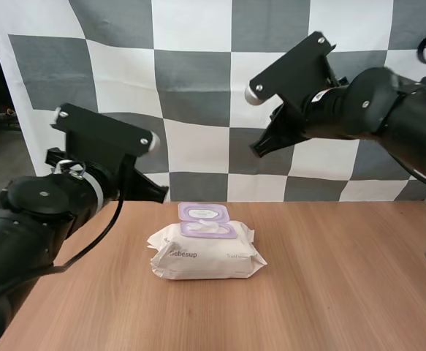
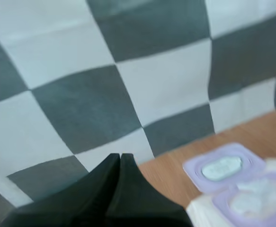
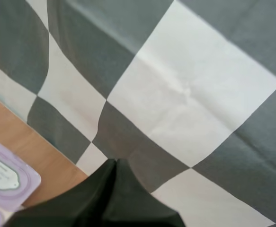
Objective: Open the wet wipes lid
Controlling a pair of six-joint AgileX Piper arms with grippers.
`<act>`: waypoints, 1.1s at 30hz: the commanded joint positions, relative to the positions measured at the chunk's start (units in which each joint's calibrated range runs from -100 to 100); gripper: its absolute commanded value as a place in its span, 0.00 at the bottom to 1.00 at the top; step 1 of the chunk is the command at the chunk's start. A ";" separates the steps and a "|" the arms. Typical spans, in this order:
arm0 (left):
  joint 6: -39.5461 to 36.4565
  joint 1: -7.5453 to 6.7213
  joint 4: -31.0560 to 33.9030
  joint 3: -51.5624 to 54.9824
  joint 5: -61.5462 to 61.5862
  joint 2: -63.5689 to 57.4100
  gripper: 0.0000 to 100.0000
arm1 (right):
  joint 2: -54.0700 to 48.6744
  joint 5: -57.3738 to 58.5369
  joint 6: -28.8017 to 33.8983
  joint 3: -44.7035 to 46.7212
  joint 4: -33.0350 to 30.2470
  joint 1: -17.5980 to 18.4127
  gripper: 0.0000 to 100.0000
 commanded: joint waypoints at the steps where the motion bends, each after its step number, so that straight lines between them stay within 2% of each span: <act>1: -2.84 -0.53 -5.26 -0.09 -18.68 -2.96 0.00 | -15.52 0.56 0.07 -0.02 3.34 -0.16 0.00; 4: -3.03 -1.53 -10.40 0.50 -35.49 -5.22 0.00 | -21.24 7.94 2.21 0.65 3.51 -2.14 0.00; 5: -3.03 -1.96 -12.89 1.28 -44.57 -6.57 0.00 | -23.50 8.39 1.73 1.99 3.24 -2.92 0.00; 10: -1.05 -2.69 -15.51 6.71 -61.10 -11.39 0.00 | -36.03 1.06 -1.23 11.17 3.62 -3.60 0.00; 13: 3.61 -2.69 -15.51 10.58 -60.40 -15.39 0.00 | -44.91 -5.04 -1.23 17.78 5.94 -3.60 0.00; 17: 4.13 -2.69 -15.51 15.50 -57.92 -19.82 0.00 | -51.03 -7.93 -1.23 26.36 8.25 -3.60 0.00; 24: 4.26 -2.69 -15.51 24.74 -50.07 -26.35 0.00 | -51.93 -8.47 -2.37 39.26 3.76 -3.68 0.00; 28: 4.26 -2.69 -15.51 29.24 -45.43 -30.02 0.00 | -51.93 -8.47 -2.51 43.38 3.76 -5.00 0.00; 33: 4.35 -2.69 -15.28 29.34 -38.05 -33.74 0.00 | -51.93 -8.32 -2.10 46.90 3.76 -6.01 0.00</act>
